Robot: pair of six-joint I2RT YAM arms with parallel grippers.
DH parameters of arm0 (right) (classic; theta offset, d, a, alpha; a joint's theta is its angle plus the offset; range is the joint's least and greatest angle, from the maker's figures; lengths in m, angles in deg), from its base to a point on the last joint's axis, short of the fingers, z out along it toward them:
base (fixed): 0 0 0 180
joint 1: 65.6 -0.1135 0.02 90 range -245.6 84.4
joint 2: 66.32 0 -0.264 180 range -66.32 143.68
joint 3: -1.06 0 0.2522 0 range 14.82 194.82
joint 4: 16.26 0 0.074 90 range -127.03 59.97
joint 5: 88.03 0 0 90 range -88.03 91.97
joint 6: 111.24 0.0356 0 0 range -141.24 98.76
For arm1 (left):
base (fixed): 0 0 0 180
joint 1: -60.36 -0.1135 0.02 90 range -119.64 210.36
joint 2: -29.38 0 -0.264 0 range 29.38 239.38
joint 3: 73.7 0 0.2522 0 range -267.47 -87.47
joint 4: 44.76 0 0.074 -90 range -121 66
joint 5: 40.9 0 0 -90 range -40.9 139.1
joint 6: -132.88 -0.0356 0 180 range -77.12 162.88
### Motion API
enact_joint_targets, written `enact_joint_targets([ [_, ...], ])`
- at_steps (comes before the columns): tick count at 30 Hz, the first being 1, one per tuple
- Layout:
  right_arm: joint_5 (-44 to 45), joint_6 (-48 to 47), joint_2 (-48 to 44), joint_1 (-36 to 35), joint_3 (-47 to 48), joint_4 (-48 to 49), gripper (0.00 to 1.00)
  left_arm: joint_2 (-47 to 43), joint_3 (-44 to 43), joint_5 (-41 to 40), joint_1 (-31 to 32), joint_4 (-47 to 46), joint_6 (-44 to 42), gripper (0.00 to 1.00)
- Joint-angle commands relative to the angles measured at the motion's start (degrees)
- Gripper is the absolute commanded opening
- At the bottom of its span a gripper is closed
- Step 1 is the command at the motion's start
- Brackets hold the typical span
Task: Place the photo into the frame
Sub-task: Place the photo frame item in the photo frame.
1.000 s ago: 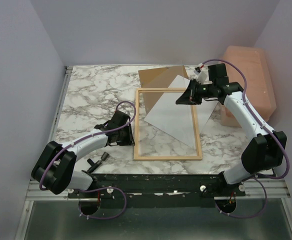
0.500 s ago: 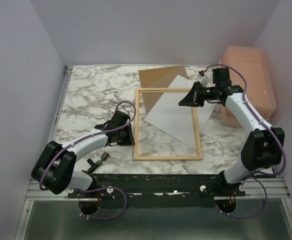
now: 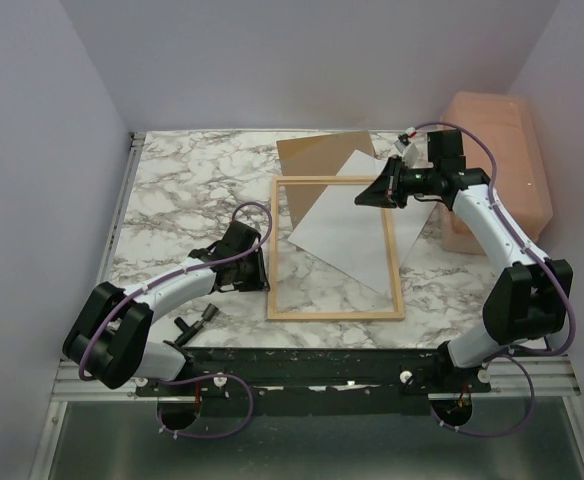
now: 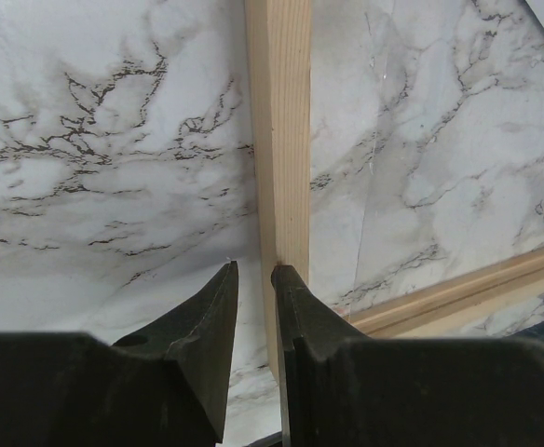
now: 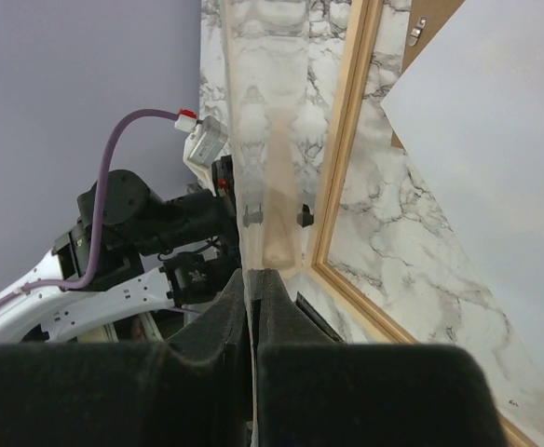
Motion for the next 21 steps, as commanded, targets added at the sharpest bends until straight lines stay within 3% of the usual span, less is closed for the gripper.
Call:
enact_joint_targets([
  [1, -2.71, 1.0, -1.09, 0.03, 1.06, 1.96, 0.01, 2.65, 1.96, -4.65, 0.22, 0.9, -0.99, 0.23],
  [21, 0.7, -0.21, 0.46, 0.04, -9.21, 7.03, 0.01, 2.82, 1.76, -5.03, 0.36, 1.1, -0.82, 0.23],
])
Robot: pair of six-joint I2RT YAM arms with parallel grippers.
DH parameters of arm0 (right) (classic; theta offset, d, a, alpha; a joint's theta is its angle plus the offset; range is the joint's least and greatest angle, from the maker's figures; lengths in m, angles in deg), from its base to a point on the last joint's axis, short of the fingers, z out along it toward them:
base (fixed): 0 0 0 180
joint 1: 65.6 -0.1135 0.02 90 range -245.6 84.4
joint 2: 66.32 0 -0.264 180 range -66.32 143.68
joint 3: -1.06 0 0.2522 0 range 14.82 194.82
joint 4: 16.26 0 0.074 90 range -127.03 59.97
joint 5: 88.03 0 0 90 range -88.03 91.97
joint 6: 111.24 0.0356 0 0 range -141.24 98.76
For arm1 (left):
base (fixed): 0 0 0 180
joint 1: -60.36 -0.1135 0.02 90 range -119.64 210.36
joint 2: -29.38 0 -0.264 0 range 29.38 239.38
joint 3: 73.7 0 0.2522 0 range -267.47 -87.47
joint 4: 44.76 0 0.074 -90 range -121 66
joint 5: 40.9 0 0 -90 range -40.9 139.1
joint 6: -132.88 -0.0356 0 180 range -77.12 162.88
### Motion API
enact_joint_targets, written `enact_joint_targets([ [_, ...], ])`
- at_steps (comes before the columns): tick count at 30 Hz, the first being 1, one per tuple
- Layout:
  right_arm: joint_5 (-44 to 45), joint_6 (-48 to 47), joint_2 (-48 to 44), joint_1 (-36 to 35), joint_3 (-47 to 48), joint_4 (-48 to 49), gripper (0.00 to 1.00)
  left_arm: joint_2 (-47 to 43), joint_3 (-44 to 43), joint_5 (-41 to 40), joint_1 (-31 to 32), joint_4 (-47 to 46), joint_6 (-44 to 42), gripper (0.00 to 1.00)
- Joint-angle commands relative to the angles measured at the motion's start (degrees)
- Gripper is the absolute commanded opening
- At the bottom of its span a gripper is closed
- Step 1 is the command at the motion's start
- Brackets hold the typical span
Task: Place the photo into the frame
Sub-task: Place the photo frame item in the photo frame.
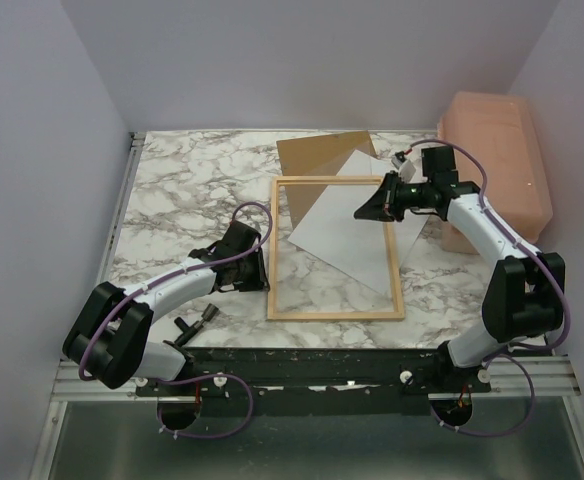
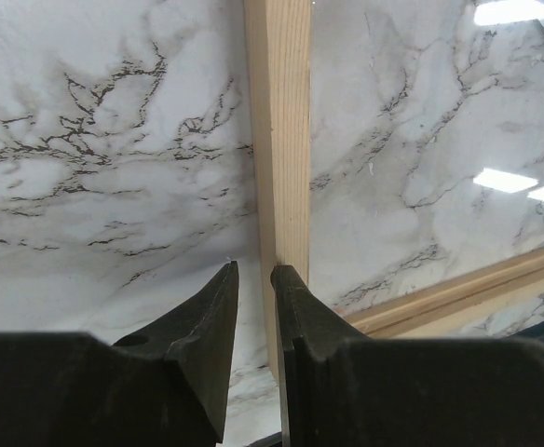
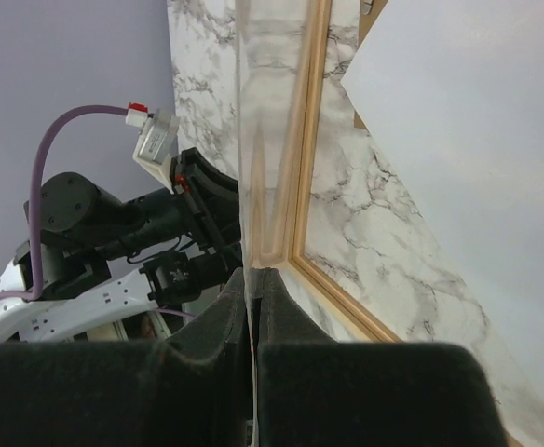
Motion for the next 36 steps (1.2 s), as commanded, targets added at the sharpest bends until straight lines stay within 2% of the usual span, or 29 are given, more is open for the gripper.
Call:
enact_joint_targets([
  [1, 0.71, -0.68, -0.43, 0.09, -1.53, 1.77, 0.01, 2.79, 1.75, -4.96, 0.27, 1.15, -0.83, 0.23],
  [8, 0.64, -4.3, 2.53, 0.03, -0.15, 0.29, 0.01, 2.98, 1.71, -4.96, 0.26, 1.24, -0.91, 0.23],
  [19, -1.63, -3.9, 4.97, 0.03, 4.46, 3.08, 0.01, 3.34, 1.4, -4.78, 0.44, 1.37, -1.08, 0.23],
  [36, -4.22, -1.79, 2.74, 0.04, 1.67, 8.82, 0.01, 4.16, 1.01, -4.74, 0.7, 1.43, -1.28, 0.23],
])
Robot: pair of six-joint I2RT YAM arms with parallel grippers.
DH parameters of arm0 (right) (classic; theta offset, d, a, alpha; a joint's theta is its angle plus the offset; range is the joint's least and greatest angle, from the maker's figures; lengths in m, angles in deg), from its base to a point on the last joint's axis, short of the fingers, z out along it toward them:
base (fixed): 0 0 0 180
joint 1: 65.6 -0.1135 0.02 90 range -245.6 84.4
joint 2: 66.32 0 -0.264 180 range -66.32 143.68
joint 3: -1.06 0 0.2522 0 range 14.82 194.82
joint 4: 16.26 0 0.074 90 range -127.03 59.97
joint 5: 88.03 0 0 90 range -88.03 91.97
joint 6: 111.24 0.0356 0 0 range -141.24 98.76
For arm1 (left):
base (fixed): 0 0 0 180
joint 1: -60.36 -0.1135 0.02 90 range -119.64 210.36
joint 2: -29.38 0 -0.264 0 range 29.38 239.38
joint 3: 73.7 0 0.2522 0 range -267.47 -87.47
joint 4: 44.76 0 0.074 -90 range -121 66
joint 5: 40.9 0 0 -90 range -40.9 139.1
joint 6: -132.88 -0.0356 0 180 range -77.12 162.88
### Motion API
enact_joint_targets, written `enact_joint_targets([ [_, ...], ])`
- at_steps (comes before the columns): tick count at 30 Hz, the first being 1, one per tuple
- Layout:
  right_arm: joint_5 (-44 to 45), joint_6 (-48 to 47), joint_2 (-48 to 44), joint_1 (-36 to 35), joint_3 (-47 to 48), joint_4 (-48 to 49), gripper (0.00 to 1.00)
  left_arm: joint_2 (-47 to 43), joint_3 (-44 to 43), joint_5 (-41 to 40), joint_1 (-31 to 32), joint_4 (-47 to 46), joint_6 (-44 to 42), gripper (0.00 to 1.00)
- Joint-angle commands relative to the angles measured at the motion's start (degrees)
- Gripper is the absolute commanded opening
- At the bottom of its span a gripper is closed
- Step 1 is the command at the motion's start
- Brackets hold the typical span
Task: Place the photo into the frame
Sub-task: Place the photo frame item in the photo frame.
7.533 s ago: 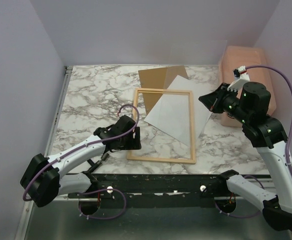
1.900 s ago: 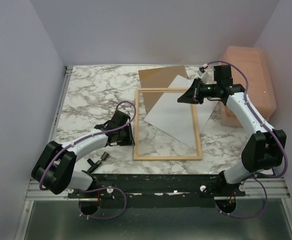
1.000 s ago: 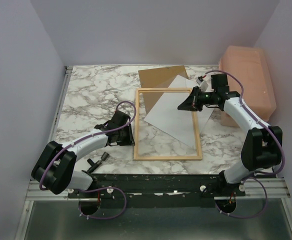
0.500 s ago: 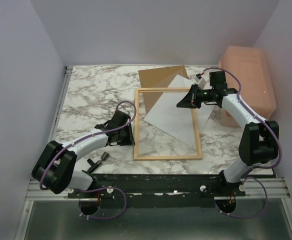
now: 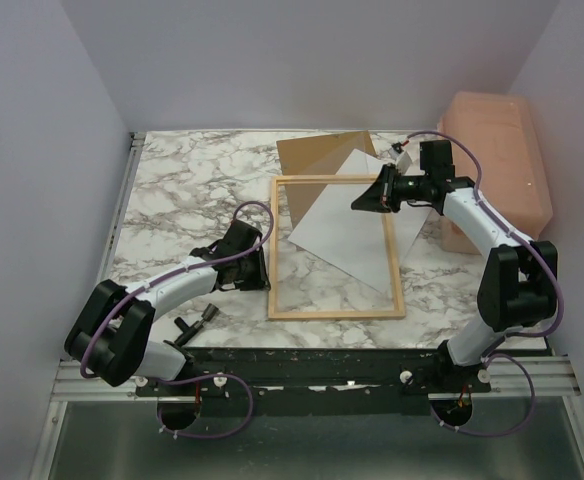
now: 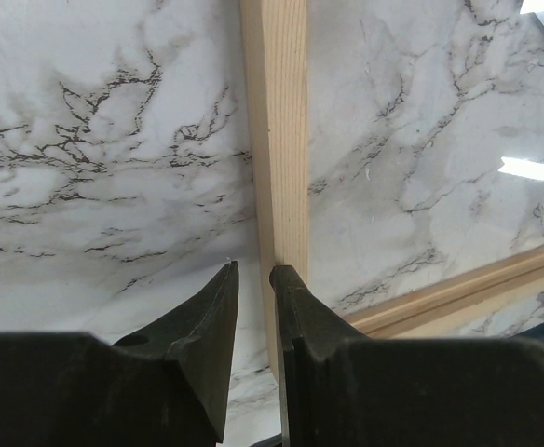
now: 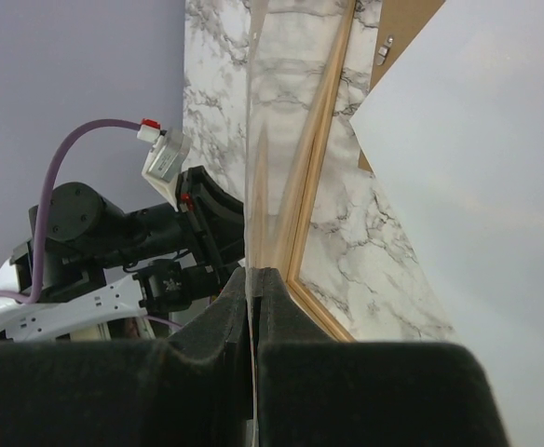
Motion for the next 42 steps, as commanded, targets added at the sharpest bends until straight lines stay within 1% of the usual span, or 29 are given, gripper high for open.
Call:
enact_joint_targets([
  [1, -1.96, -0.12, -1.55, -0.34, -0.46, 2.7, 0.01, 3.37, 1.56, -4.71, 0.56, 1.47, -1.32, 0.23],
  [3, -2.2, -0.97, -2.31, -0.29, 0.4, 1.3, 0.01, 3.4, 1.47, -4.7, 0.51, 1.62, -1.32, 0.23],
  [7, -1.51, -1.07, -4.46, -0.34, -0.02, 2.33, 0.01, 3.46, 1.45, -4.77, 0.64, 1.71, -1.41, 0.23],
  [11, -1.62, -1.78, -3.63, -0.34, -0.43, 1.62, 0.01, 3.63, 1.37, -4.78, 0.7, 1.73, -1.43, 0.23],
  [14, -2.66, -1.67, -3.25, -0.34, -1.52, 2.94, 0.01, 3.65, 1.26, -4.78, 0.72, 1.89, -1.52, 0.23],
  [22, 2.92, -4.2, 0.21, -0.34, -2.98, 0.43, 0.01, 3.74, 1.15, -4.87, 0.79, 1.99, -1.5, 0.22],
  [27, 5.84, -5.58, 0.06, -0.33, -3.17, -1.62, 0.01, 3.41, 1.21, -5.11, 0.88, 2.16, -1.41, 0.22],
  [34, 7.73, -8.41, 0.34, -0.25, -2.96, -4.66, 0.01, 3.46, 1.18, -5.33, 0.85, 2.31, -1.31, 0.22],
  [42, 9.36, -8.21, -1.18, 1.04, -3.13, -5.28, 0.01, 3.52, 1.14, -5.69, 0.86, 2.39, -1.15, 0.23],
])
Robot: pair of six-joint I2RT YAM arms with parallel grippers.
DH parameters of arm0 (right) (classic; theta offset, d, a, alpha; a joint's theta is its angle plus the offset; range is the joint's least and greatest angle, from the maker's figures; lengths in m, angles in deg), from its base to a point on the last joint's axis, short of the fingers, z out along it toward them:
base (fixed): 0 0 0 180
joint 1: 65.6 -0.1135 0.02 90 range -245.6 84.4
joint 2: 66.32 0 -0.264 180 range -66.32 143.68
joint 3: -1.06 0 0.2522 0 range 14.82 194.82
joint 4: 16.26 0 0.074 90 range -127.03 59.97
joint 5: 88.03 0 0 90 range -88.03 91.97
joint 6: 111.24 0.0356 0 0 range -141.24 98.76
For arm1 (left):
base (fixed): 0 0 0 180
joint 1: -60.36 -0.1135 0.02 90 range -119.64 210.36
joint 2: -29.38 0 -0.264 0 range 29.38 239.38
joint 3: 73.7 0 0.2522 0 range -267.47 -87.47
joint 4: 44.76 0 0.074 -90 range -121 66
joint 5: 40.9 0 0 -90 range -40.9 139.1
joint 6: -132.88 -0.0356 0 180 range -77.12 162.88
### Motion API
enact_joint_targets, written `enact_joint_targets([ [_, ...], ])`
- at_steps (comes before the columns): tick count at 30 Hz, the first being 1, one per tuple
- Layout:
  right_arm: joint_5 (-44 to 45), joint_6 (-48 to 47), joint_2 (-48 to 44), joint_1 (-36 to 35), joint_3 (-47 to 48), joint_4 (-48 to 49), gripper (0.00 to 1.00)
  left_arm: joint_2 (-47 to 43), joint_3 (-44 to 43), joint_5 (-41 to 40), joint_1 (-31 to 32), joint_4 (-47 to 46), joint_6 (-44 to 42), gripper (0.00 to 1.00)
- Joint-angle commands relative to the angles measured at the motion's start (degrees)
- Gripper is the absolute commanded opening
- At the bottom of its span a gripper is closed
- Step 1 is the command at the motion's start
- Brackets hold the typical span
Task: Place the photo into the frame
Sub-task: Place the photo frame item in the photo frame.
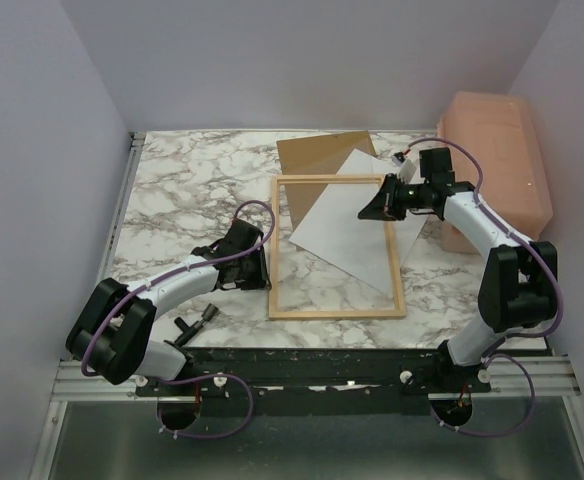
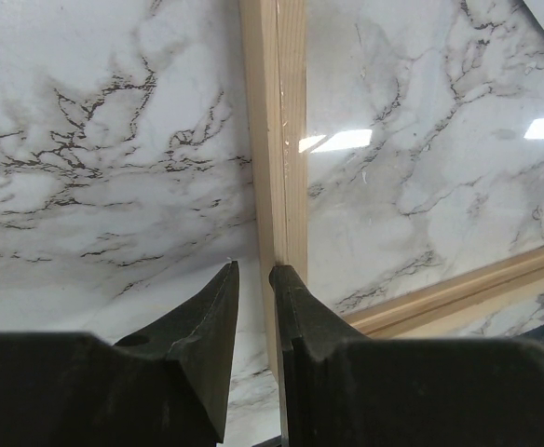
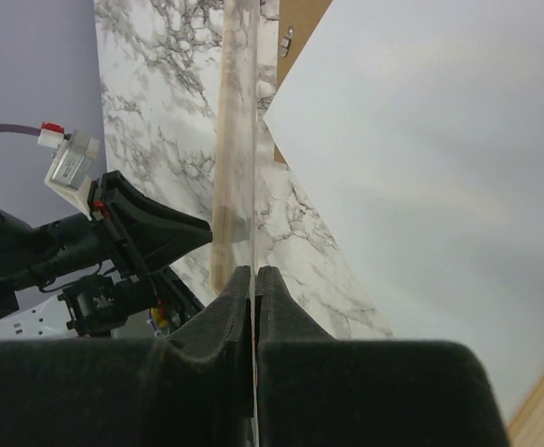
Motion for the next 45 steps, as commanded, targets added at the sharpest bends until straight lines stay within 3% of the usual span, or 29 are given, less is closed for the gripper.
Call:
enact_joint_targets([
  [1, 1.41, -0.81, -0.85, 0.88, -0.56, -2.01, 0.01, 2.91, 1.72, -5.49, 0.61, 2.38, -1.15, 0.22],
  [20, -0.6, -4.69, -0.25, 2.97, -2.17, -3.64, 0.01, 2.78, 1.68, -5.79, 0.73, 2.57, -0.97, 0.23],
  [23, 2.75, -6.36, -0.23, 4.34, -1.08, -6.33, 0.01, 2.66, 1.75, -5.85, 0.75, 2.7, -0.98, 0.22],
  [36, -9.5, -0.6, -0.62, 5.0, -10.06, 6.78, 0.01, 3.44, 1.33, -5.79, 0.85, 2.69, -1.15, 0.22],
  [45, -12.44, 0.87, -6.79, 5.0, -8.42, 10.82, 0.01, 3.56, 1.18, -5.88, 0.94, 2.76, -1.15, 0.22],
])
